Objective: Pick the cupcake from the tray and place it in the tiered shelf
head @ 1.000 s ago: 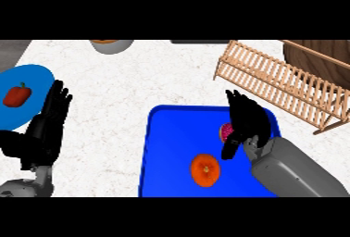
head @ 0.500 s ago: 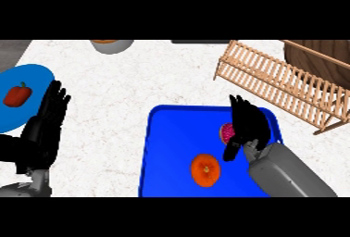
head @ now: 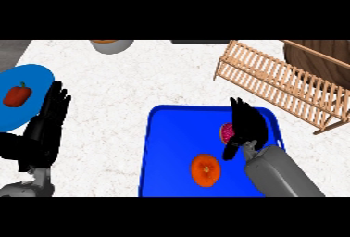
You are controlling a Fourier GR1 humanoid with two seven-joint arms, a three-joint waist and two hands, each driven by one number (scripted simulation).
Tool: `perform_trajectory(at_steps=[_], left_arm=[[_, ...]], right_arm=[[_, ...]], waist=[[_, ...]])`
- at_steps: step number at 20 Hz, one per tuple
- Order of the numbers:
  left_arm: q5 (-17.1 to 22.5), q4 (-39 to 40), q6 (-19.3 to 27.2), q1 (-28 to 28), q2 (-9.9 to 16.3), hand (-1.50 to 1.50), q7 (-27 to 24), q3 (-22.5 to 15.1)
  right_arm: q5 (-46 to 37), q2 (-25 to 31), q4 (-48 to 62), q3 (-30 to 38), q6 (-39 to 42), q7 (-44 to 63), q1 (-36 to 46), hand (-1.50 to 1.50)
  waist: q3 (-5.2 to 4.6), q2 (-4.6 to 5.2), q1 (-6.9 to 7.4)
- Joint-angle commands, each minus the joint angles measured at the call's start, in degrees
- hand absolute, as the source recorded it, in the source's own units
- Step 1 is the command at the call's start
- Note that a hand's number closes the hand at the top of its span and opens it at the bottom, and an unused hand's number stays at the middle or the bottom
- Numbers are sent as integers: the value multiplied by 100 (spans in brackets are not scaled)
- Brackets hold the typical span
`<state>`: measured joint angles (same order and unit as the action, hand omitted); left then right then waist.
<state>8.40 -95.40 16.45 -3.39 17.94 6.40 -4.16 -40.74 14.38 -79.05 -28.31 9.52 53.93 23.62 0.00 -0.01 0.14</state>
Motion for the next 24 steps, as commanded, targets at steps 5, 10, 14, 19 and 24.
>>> perform_trajectory(at_steps=[5,10,14,19,24], left_arm=[[-120,-173,-189,-193,-65,0,456,191],[-505,-138,-14,-30,-410,0,264,-65],[-100,-74,-383,-126,-119,0,146,375],[-413,-359,-173,207,-390,0,157,-36],[-347,149,-290,-240,-308,0,112,235]], right_arm=[[-275,-547,381,115,393,-45,-203,150],[-730,-229,398,139,487,-667,45,150],[-1348,-1239,868,44,-433,683,-112,150],[-1374,-1417,1253,373,-1258,1844,279,150],[-926,-1427,659,-169,-1631,2381,548,150]], waist=[[0,-3,-2],[0,-4,0],[-2,-4,21],[3,7,136],[0,5,77]])
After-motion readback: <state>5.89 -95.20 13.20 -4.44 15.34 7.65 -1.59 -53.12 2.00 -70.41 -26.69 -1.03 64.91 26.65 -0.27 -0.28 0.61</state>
